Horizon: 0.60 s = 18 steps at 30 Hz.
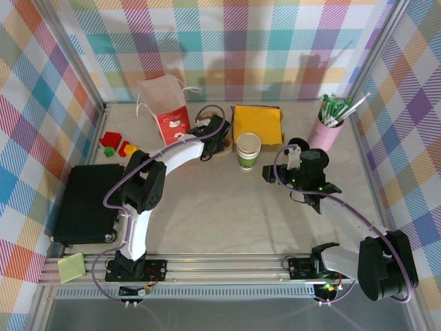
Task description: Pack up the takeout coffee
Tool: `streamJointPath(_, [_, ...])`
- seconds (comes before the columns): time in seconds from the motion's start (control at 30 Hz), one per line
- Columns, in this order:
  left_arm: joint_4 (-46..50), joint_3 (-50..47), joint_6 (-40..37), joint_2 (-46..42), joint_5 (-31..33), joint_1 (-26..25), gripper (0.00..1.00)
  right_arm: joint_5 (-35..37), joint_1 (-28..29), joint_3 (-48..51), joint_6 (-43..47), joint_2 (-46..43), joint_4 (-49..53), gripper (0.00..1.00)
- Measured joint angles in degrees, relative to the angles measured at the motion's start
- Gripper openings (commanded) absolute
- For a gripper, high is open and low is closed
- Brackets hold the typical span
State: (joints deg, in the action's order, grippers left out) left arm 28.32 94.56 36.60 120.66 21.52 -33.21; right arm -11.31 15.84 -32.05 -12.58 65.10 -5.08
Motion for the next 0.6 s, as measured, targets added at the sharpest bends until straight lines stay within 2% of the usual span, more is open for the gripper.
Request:
streamJointPath(0.3, [0.0, 0.2, -0.2, 0.1, 0.0, 0.1, 0.18, 0.0, 0.0, 0.0, 0.0, 0.0, 0.0, 0.84])
streamJointPath(0.6, [0.0, 0.2, -0.6, -0.2, 0.0, 0.2, 0.12, 0.0, 0.0, 0.0, 0.0, 0.1, 0.0, 0.84])
